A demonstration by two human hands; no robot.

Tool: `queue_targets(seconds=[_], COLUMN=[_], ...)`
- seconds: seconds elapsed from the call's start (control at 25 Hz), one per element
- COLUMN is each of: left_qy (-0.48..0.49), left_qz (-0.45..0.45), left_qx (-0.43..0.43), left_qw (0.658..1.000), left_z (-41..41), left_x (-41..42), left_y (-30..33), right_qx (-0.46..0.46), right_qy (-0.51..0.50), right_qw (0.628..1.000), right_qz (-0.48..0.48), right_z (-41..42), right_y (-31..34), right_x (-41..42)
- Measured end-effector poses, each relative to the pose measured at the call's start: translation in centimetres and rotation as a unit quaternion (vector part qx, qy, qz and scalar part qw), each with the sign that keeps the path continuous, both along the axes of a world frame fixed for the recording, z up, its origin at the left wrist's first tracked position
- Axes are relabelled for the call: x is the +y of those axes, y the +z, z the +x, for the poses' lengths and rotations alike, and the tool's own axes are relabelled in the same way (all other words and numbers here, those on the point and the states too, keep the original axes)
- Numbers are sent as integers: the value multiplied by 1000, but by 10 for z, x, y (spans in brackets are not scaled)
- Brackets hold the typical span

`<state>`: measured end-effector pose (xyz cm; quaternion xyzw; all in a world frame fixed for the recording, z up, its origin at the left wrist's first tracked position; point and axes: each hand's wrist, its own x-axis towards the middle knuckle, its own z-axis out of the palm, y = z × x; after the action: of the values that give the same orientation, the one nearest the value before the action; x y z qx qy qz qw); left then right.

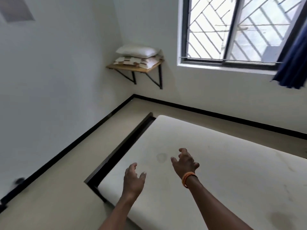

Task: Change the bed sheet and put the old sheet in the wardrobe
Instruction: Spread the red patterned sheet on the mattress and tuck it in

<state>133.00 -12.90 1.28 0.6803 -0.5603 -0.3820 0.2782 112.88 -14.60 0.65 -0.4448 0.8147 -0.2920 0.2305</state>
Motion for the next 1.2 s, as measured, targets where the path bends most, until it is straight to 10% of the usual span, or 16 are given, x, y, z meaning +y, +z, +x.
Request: queue_targets(seconds=[0.56,1.2], left_qy=[109,-19], left_qz=[13,16], left_qx=[48,156], left_qw=[993,987], left_z=[242,452], left_x=[-295,-671], left_y=[14,51], right_qx=[-119,-221], right_qy=[78,-192], right_qw=[990,955], right_qz=[15,-40], right_z=[279,477], right_y=[15,26], right_x=[-324,-640])
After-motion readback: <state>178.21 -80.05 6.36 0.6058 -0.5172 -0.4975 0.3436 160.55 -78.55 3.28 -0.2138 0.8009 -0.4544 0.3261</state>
